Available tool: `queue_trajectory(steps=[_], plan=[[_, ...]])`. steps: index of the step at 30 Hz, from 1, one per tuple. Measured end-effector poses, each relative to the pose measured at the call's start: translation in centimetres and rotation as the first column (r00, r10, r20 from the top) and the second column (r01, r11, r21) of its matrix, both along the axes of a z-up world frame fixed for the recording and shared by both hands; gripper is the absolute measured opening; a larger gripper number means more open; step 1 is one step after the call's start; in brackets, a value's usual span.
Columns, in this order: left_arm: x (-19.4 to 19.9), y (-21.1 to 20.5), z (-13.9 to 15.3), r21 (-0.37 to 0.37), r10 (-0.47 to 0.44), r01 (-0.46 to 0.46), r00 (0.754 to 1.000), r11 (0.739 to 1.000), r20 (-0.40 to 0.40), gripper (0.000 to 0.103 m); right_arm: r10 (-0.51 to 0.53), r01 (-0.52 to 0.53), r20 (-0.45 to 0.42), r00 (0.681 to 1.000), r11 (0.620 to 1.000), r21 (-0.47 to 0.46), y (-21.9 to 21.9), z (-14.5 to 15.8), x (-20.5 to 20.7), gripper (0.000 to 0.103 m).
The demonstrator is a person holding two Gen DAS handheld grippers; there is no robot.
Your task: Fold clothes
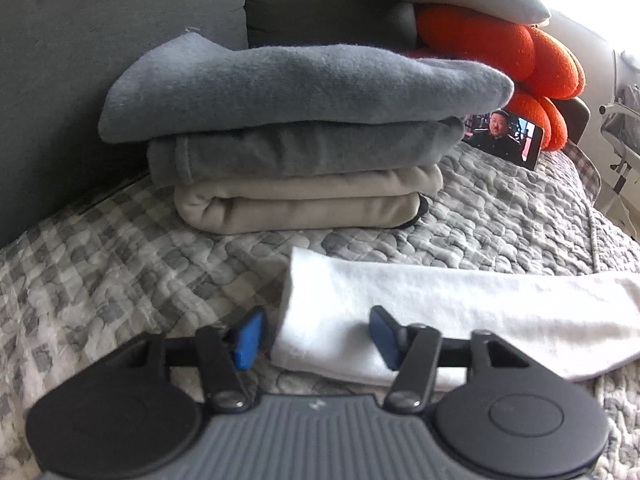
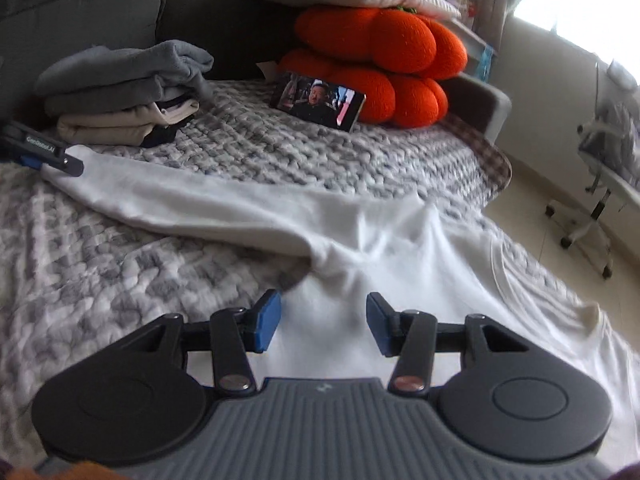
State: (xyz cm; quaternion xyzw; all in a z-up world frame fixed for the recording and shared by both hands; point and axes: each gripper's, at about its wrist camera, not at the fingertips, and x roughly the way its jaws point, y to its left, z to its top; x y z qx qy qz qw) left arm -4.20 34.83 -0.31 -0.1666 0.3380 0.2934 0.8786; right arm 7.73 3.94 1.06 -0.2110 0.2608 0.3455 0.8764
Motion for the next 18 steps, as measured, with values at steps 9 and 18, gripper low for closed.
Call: queue_trajectory(steps=[9,18], plan=[[-0.5,0.2,0.2,-0.020,0.031,-0.030,0.998,0.999,0.057,0.010,-0.083,0.086,0.084,0.993,0.995,-0.041,3.5,-1.2,-0.6,0.051],[-1.5,0.4,1.6,0.010,0.050,-0.052,0.991,0.999,0.126,0.008,-0.094,0.105,0.156,0.983,0.992,-0.069,4.5,-1.7,-1.5,0.019]])
